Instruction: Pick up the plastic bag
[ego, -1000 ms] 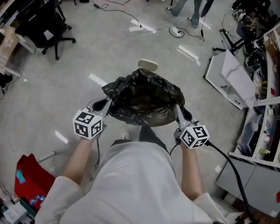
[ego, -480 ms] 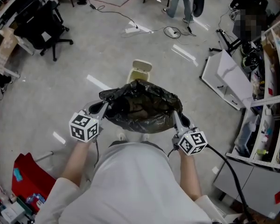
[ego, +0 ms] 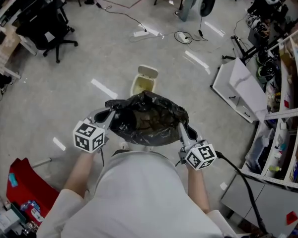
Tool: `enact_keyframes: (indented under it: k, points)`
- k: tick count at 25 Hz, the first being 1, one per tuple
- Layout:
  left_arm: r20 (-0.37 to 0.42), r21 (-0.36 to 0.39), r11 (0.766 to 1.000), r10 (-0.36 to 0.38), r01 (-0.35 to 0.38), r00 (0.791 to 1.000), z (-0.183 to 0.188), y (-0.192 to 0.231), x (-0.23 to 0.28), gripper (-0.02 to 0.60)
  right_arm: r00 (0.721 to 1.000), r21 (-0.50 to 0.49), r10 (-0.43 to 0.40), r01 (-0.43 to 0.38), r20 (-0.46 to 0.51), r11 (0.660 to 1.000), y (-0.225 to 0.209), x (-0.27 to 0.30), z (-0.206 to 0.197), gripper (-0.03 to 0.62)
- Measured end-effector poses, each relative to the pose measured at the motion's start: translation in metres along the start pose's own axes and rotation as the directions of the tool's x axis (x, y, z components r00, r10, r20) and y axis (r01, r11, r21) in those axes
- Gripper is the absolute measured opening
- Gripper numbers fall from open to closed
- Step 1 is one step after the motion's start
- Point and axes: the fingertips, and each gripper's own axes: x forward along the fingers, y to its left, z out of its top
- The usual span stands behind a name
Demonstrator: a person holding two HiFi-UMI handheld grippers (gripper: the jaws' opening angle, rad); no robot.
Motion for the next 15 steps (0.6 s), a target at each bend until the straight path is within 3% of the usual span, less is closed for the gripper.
enact_keyframes:
  k: [15]
  points:
    - [0.002,-0.002,1.0,0.022,-0.022,1.0,0.004,-0.006,0.001,0.006,1.0,-0.003,0.014,-0.014,0.012,1.0,-0.015,-0.003,0.006,0.002]
